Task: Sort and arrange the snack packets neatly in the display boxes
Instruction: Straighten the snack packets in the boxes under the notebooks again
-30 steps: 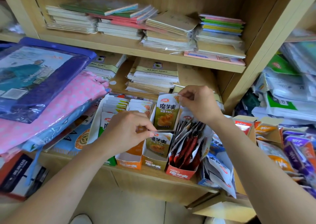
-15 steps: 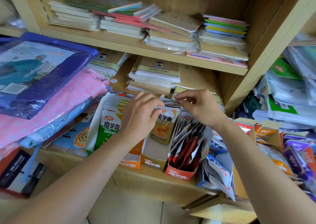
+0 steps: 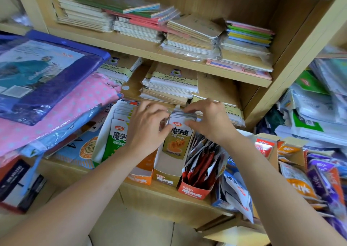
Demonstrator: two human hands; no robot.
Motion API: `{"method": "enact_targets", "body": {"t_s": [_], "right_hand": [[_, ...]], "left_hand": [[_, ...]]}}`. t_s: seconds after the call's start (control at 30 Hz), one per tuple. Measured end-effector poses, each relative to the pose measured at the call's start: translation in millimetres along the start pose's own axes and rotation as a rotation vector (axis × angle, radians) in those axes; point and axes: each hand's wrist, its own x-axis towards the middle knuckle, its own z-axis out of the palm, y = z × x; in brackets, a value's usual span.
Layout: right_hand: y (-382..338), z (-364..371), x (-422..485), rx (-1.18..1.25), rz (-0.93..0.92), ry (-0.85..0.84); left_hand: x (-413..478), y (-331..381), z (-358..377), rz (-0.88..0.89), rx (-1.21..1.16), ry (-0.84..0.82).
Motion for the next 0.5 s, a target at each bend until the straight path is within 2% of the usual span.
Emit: {"method": "enact_targets", "body": {"t_s": [0.13,0.33,0.5], "right_hand": [[-0.4,1.4,3.5,0.136,-0.014,-0.048],[4.5,3.9,8.8,0.132,0.142,0.101],[3.2,2.5,7.3,0.063,0.109,-0.045]], "left_hand": [[-3.0,1.4,-2.8,0.036,-0.018,0.029],[-6.0,3.3,-7.1,-0.004,-0.044,0.032],[-5.6,4.3,-8.0,-0.072,-0.009,-0.013]]}}
